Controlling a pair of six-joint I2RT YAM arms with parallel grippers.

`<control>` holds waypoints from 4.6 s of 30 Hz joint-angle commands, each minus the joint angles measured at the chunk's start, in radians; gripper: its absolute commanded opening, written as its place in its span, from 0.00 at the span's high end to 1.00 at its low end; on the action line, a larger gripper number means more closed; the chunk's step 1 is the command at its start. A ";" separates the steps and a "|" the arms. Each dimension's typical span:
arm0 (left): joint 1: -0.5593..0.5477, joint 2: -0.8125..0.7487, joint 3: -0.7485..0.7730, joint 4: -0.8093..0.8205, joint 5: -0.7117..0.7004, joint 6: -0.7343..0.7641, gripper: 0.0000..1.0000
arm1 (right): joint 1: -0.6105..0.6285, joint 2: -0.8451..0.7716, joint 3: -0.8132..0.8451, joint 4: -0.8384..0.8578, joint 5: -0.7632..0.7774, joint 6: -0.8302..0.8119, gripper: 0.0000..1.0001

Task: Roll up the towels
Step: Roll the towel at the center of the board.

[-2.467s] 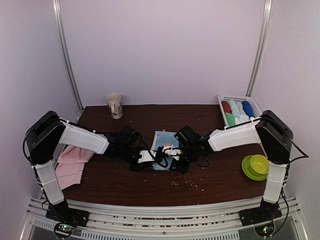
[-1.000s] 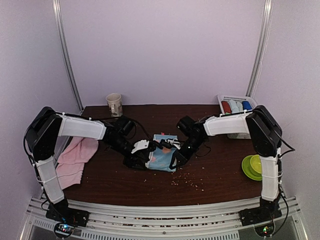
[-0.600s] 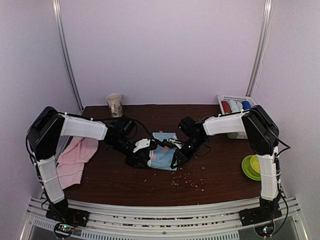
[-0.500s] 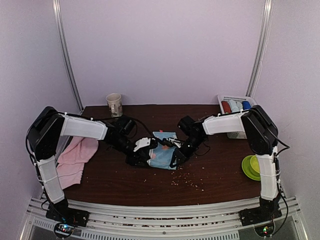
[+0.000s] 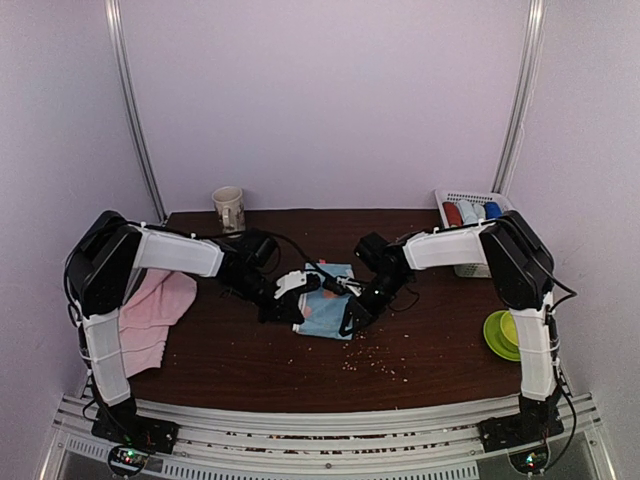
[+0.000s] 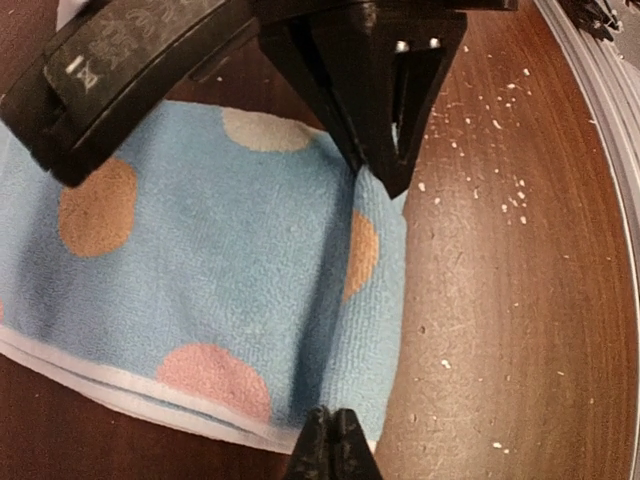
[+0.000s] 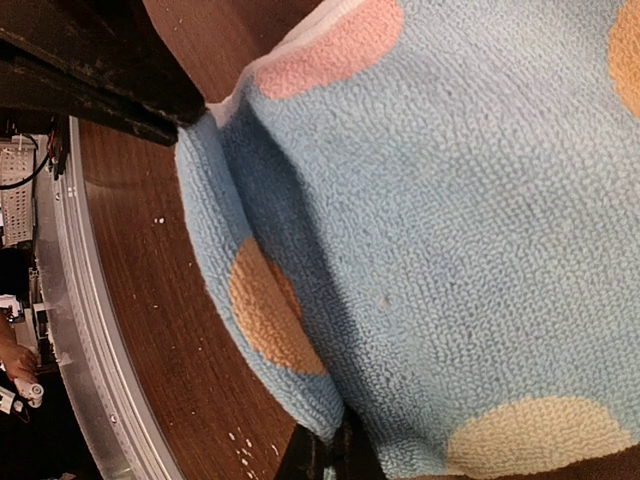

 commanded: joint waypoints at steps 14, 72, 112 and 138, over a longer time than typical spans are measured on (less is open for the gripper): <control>0.003 0.082 0.027 0.000 -0.182 -0.070 1.00 | -0.025 -0.032 0.012 0.048 0.129 0.072 0.74; 0.073 0.302 0.200 -0.245 -0.092 -0.071 1.00 | 0.441 -0.142 -0.634 1.109 1.432 -1.013 0.55; 0.122 -0.025 0.062 -0.165 -0.150 0.022 0.18 | 0.384 -0.140 -0.350 0.597 1.150 -0.667 1.00; 0.002 -0.510 -0.650 0.619 -0.264 0.539 0.23 | 0.206 0.088 0.198 -0.137 0.384 -0.471 1.00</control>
